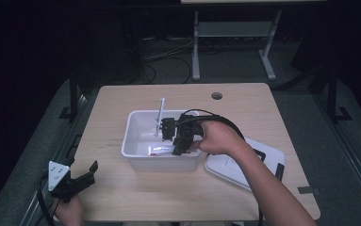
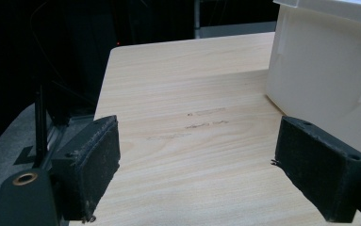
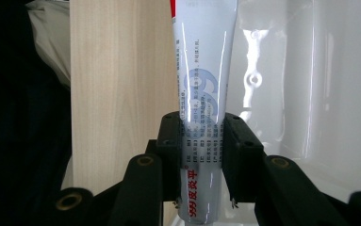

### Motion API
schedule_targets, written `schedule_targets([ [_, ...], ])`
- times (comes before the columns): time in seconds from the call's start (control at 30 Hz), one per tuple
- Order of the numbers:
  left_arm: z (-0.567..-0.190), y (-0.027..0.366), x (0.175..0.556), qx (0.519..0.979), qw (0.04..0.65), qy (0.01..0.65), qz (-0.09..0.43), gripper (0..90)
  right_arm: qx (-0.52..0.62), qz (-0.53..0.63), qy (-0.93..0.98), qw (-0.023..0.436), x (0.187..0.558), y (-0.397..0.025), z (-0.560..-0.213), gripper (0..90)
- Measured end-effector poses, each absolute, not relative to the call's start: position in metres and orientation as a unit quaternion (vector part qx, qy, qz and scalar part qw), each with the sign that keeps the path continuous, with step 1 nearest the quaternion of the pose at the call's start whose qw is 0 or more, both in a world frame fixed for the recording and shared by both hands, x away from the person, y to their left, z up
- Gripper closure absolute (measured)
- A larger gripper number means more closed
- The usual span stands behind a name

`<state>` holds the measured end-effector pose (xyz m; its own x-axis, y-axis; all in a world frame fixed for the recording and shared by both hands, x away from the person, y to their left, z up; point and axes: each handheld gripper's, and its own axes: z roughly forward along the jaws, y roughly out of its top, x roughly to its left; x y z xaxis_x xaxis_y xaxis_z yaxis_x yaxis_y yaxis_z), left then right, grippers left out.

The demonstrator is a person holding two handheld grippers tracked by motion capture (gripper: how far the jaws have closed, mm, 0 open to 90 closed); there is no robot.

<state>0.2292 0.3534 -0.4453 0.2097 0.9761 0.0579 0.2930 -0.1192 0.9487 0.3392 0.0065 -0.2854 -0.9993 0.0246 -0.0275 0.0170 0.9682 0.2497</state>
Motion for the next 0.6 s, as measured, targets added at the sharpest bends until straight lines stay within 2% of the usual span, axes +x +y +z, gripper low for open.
schedule_targets([
  [0.6,-0.445,0.355,0.229,0.638,0.443,0.497,0.386,13.8,0.024,0.120,0.992,0.006,0.357,0.008,-0.296,70.1],
])
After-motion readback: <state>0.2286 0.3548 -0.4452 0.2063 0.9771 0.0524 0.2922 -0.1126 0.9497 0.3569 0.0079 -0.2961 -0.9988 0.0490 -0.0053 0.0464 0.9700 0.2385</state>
